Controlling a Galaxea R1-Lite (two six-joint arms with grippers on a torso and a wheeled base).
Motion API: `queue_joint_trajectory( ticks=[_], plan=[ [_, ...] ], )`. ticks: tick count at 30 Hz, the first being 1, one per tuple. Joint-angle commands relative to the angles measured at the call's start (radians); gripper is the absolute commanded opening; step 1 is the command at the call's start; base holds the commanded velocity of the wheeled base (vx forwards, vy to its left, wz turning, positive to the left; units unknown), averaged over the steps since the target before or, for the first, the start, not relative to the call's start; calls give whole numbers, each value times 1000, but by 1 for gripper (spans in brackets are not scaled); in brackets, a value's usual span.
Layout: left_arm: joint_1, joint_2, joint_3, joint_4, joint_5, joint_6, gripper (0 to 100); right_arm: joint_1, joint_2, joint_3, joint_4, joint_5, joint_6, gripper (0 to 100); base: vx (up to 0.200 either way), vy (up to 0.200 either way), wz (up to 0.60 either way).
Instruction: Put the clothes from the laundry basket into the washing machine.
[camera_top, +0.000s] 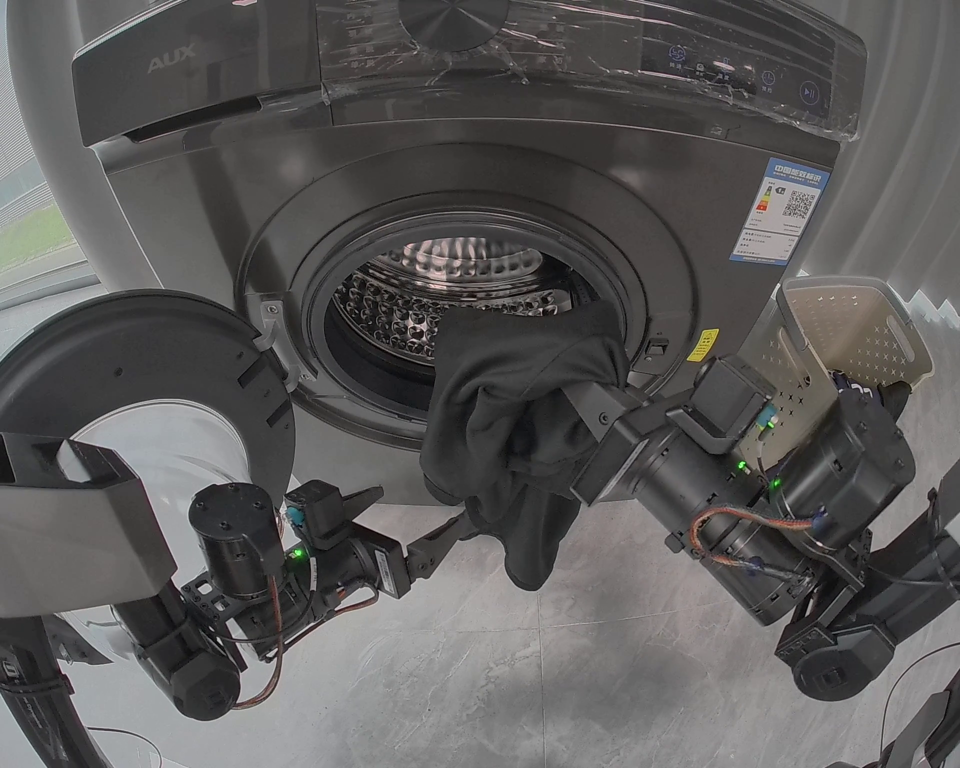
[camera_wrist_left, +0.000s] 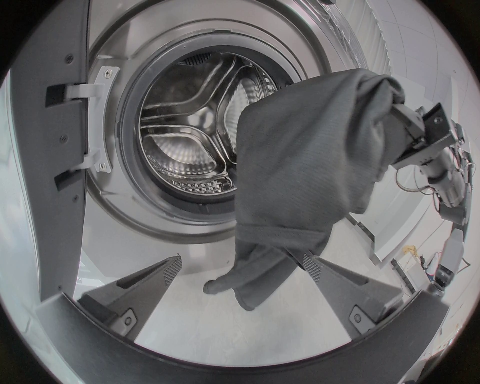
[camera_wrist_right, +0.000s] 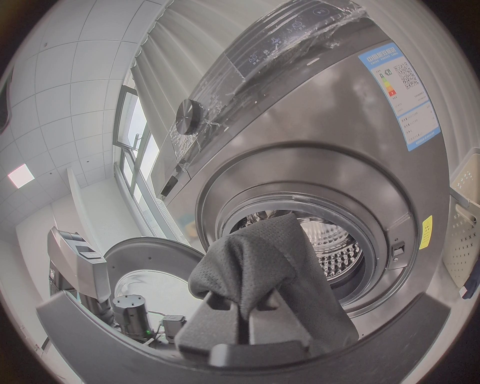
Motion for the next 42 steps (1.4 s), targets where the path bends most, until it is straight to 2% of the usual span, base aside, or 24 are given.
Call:
queue_joint_trajectory(
  ticks=[1,5,16,27,32,42],
  plan=[
    [-1,51,-91,-2,41,2,100,24,-35,18,-1,1,0,0,0,0,0],
    [-3,62,-144,-2,79,13,100,27,-37,19,1,-1,0,0,0,0,0],
    [-23,-42,-140,-3,78,13,100,14,-23,22,2,-2,1,0,0,0,0],
    [-95,-88,-80,-5,73,16,100,-9,18,-27,10,-4,1,0,0,0,0],
    [-103,-74,-25,-5,68,42,100,-18,32,-50,10,-2,1,0,0,0,0],
    [-73,45,-152,-5,67,42,100,-3,31,-40,7,-4,1,0,0,0,0]
  ],
)
